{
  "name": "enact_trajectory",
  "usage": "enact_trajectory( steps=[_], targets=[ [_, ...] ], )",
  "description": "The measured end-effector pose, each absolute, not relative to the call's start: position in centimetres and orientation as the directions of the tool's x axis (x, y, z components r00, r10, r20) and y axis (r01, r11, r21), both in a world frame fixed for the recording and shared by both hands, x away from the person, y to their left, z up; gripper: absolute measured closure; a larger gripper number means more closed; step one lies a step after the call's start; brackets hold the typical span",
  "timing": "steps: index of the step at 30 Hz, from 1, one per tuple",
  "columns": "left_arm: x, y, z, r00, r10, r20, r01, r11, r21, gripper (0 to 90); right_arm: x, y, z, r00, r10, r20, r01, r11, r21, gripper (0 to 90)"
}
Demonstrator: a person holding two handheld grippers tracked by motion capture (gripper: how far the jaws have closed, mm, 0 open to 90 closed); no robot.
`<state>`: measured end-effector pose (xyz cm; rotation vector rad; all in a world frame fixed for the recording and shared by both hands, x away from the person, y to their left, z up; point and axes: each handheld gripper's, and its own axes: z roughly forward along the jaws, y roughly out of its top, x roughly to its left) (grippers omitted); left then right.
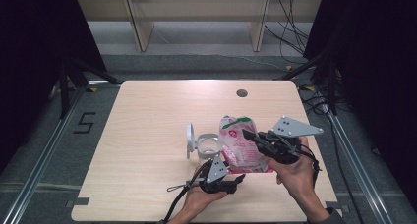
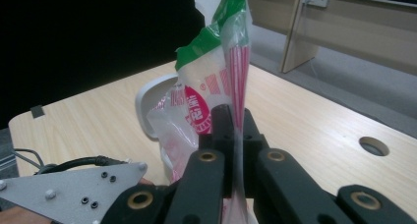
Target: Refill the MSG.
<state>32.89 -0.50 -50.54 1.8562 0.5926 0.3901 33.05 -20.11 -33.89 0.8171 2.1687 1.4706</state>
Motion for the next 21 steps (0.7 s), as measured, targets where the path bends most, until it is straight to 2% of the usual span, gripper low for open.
enact_trajectory(
  steps=[3, 4, 7, 11, 15, 21],
  targets=[
    [33.4, -0.5, -50.9, 0.808, 0.589, -0.027, 0.218, -0.256, 0.942, 60.1, 33.2, -19.3, -33.9, -0.761, 0.648, -0.019, 0.230, 0.297, 0.927, 90.0],
    [33.5, -0.6, -51.1, 0.808, 0.588, -0.037, 0.221, -0.244, 0.944, 60.1, 33.5, -19.2, -33.9, -0.765, 0.642, -0.059, 0.199, 0.323, 0.925, 90.0],
    [33.6, -0.7, -51.5, 0.796, 0.604, -0.032, 0.216, -0.234, 0.948, 66.2, 33.7, -18.9, -33.7, -0.758, 0.650, -0.045, 0.232, 0.334, 0.913, 90.0],
    [33.3, -1.0, -51.3, 0.773, 0.632, -0.056, 0.249, -0.222, 0.943, 68.4, 34.6, -18.8, -33.6, -0.750, 0.660, -0.036, 0.242, 0.325, 0.914, 90.0],
    [33.0, -1.6, -51.1, 0.767, 0.641, -0.031, 0.226, -0.225, 0.948, 71.0, 35.3, -18.9, -33.3, -0.747, 0.663, -0.041, 0.242, 0.329, 0.913, 90.0],
    [33.3, -2.0, -51.3, 0.763, 0.642, -0.075, 0.230, -0.161, 0.960, 71.9, 36.1, -18.5, -33.0, -0.745, 0.667, -0.005, 0.273, 0.311, 0.910, 90.0]
  ],
)
